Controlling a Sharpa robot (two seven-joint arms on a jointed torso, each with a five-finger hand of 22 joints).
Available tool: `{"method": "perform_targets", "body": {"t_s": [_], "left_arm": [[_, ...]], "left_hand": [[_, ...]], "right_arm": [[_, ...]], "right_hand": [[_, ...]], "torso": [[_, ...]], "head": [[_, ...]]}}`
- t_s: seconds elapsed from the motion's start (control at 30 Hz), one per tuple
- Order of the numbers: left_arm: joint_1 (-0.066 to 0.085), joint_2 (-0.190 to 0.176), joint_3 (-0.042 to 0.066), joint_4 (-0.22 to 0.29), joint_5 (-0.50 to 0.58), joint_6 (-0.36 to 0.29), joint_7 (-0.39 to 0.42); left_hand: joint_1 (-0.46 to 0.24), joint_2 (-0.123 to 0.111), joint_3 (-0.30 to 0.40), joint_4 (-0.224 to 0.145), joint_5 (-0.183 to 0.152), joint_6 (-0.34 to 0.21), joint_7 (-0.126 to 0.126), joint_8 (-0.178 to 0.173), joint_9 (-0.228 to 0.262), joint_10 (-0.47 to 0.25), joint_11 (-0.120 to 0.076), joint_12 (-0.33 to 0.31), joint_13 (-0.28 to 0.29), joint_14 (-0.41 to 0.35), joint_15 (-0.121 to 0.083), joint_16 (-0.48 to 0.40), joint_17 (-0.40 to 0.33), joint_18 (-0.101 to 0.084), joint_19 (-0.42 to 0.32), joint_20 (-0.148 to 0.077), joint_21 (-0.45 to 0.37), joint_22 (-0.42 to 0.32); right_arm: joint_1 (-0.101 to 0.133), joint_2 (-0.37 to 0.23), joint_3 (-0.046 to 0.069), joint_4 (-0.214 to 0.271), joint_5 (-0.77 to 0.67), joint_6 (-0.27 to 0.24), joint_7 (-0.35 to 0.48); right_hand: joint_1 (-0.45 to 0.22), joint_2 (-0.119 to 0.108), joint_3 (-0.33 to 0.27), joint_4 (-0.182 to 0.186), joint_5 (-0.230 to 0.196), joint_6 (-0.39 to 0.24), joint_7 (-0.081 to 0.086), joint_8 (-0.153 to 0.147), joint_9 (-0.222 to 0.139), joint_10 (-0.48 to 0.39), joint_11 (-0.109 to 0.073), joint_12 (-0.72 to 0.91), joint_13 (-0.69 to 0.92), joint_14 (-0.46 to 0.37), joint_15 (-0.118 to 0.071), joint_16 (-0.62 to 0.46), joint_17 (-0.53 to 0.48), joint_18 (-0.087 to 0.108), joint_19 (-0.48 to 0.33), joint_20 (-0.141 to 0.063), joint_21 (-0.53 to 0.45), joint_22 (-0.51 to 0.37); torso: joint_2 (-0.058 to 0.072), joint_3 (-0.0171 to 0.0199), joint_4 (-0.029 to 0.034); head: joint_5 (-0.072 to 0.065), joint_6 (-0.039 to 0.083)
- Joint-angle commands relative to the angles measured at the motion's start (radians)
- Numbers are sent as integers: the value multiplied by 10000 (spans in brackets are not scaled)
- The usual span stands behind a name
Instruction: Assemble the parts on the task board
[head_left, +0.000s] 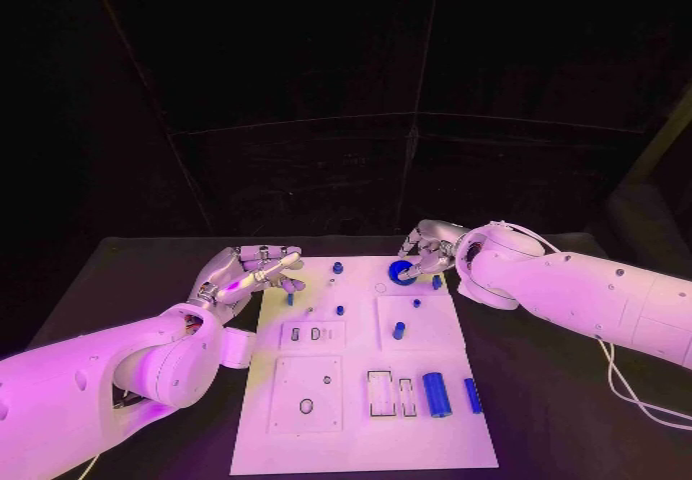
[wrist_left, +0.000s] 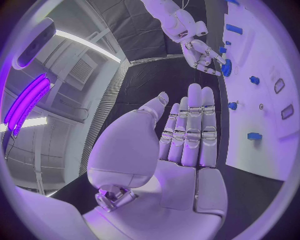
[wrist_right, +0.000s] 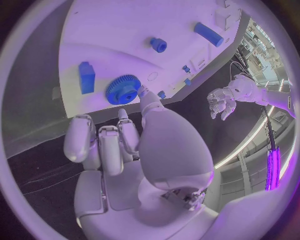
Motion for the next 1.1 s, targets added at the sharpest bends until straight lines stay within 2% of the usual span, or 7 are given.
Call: {"method": "perform_targets", "body": {"t_s": [0.03,0.37,0.93,1.03,1.1], "left_arm": [[10,8,3,-4,-81,168,66],[10,8,3,-16,-81,186,52],[10,9,3,-50,-81,207,37],[10,10,3,-53,-81,208,33],[10,10,3,-55,-81,207,32]], "left_hand": [[-8,24,55,5,-13,10,91,-39,-10,-40,20,-65,-14,-75,8,46,12,29,-85,10,47,15],[-4,47,86,-1,-11,22,90,-46,-6,-33,19,-73,-11,-86,9,45,33,31,-94,13,52,19],[-4,47,86,-1,-11,22,90,-46,-6,-33,19,-73,-11,-86,9,45,33,31,-94,13,52,19],[-4,47,86,-1,-11,22,90,-46,-6,-33,19,-73,-11,-86,9,45,33,31,-94,13,52,19],[2,50,102,-11,-12,26,89,-51,-4,-31,18,-79,-10,-92,9,45,45,32,-99,13,55,22]], "right_arm": [[19,37,9,-26,-337,306,-100],[17,116,7,-101,-714,485,-172],[15,92,7,-54,-1049,568,-149],[14,117,6,-53,-1136,470,-146],[13,135,6,-58,-1209,341,-151]], "right_hand": [[148,39,72,-65,-22,53,-58,96,18,119,1,157,224,730,63,43,802,-184,97,-17,82,91],[415,272,288,-320,-167,255,-97,299,27,240,-33,376,569,736,41,88,893,-211,150,-31,178,256],[563,351,460,-538,-178,366,-108,391,18,323,-45,485,756,745,31,118,963,-229,185,-40,233,359],[588,473,596,-616,-279,582,-121,506,36,378,-58,543,856,746,22,123,974,-234,192,-46,253,393],[592,631,769,-662,-514,868,-151,627,55,432,-88,594,944,744,3,124,976,-238,201,-58,273,424]], "torso": [[-7,-1,-7],[-4,-1,-3],[3,7,-12],[7,4,-4],[4,3,0]], "head": [[6,-7],[-33,-51],[-44,-86],[-53,-96],[-62,-102]]}}
